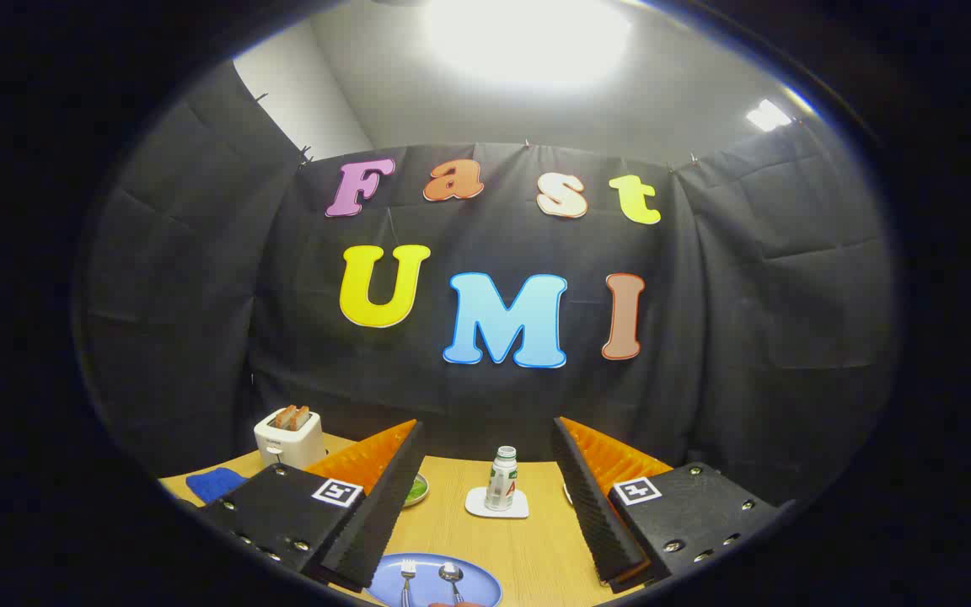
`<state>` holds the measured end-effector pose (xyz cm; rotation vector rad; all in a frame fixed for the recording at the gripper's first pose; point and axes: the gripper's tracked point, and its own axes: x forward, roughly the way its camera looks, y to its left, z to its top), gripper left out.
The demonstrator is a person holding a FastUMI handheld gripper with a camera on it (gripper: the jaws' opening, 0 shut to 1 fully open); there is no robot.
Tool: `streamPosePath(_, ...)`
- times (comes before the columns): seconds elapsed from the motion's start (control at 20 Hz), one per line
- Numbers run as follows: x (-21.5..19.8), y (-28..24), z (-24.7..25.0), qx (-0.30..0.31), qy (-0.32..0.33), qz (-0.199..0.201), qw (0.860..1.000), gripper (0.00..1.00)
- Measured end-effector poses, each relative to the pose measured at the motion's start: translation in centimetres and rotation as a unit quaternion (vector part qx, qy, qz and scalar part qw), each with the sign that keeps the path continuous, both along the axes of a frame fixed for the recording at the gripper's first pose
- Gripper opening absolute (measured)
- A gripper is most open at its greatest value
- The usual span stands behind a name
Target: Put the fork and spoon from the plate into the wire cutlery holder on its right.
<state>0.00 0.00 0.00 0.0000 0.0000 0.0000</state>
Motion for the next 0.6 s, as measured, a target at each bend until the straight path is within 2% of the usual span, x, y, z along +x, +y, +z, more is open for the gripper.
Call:
streamPosePath(0.15, 0.7, -0.7, -0.2, -0.011, 0.018, -0.008, 1.000, 0.93)
streamPosePath(0.3, 1.1, 0.0, -1.0, -0.040, 0.030, 0.013, 0.999, 0.93)
streamPosePath(0.45, 1.1, 0.2, -0.8, -0.020, 0.029, 0.023, 0.999, 0.92)
streamPosePath(0.6, 1.2, -0.6, -0.5, 0.000, 0.028, 0.003, 1.000, 0.91)
